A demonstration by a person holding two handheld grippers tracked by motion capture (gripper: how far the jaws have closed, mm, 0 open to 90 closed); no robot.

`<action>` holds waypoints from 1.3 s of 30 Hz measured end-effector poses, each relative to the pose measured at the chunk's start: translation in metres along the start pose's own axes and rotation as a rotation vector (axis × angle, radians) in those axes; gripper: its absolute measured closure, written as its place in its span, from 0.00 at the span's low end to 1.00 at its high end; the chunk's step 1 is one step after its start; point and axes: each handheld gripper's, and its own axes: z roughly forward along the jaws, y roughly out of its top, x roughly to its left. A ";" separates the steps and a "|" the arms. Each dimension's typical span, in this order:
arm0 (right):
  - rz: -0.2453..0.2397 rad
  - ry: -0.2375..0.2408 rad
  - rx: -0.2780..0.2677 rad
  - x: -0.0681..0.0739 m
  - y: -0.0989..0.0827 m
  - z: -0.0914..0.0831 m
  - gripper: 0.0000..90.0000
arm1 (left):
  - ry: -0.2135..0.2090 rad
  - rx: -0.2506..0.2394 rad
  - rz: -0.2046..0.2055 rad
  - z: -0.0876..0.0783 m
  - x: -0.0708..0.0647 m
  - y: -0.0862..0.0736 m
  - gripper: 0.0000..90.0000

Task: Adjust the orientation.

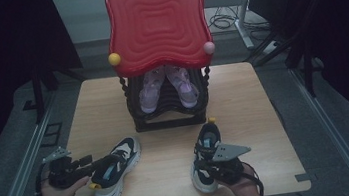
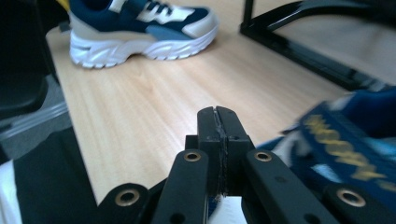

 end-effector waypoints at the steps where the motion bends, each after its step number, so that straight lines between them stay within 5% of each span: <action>1: -0.004 0.003 0.013 0.002 -0.001 0.003 0.99 | 0.001 0.002 0.000 0.000 0.000 0.000 0.48; 7: 0.007 0.017 0.058 0.007 -0.006 0.020 0.99 | 0.002 0.007 -0.003 0.001 0.002 -0.001 0.48; 19: -0.027 -0.042 0.156 0.014 -0.010 0.031 0.99 | 0.001 0.003 -0.006 0.001 0.004 -0.001 0.48; 39: -0.005 -0.033 0.163 0.012 -0.016 0.023 0.99 | -0.007 0.009 -0.012 0.001 0.005 -0.002 0.47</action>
